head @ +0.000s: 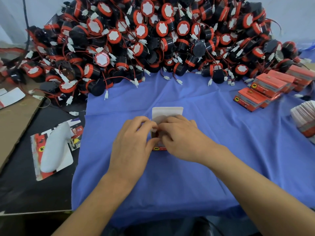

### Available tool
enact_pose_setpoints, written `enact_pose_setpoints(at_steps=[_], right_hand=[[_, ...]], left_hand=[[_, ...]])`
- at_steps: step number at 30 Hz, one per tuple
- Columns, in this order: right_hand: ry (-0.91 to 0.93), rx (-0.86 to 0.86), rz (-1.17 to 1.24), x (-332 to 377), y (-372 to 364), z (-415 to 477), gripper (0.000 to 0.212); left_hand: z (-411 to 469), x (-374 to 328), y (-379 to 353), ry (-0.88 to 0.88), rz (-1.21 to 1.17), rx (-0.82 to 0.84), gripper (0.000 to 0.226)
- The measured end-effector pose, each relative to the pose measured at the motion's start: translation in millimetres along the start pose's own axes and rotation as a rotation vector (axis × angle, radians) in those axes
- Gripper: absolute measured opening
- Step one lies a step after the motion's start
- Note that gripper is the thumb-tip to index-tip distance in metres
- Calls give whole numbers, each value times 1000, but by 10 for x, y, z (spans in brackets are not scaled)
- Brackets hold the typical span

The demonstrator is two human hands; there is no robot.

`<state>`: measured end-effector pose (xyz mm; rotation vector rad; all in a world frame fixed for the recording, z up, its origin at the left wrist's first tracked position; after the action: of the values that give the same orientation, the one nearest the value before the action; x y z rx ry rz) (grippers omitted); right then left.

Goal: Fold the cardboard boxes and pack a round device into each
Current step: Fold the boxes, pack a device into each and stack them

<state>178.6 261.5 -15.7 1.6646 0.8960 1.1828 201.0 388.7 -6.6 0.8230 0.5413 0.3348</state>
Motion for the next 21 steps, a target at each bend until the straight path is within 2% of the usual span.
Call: enact_pose_setpoints(at_steps=[9, 13, 21], right_hand=[[68, -124, 82, -49, 9, -46, 29], [96, -167, 88, -59, 21, -66, 30], [132, -161, 115, -82, 51, -63, 25]], left_hand=[[83, -39, 44, 6, 101, 128, 12], [83, -25, 17, 24, 132, 217, 22], [271, -8, -10, 82, 235, 448, 17]])
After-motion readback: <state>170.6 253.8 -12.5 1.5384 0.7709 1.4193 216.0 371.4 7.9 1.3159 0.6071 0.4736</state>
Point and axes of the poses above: each hand's wrist, its own z-axis towards the middle knuckle, its own y-axis out of the back of the hand, x = y × z, the point moved 8 cm from there along z, towards the middle knuckle, and after that the axes turned 15 degrees about -y, right-handed, at the moved point
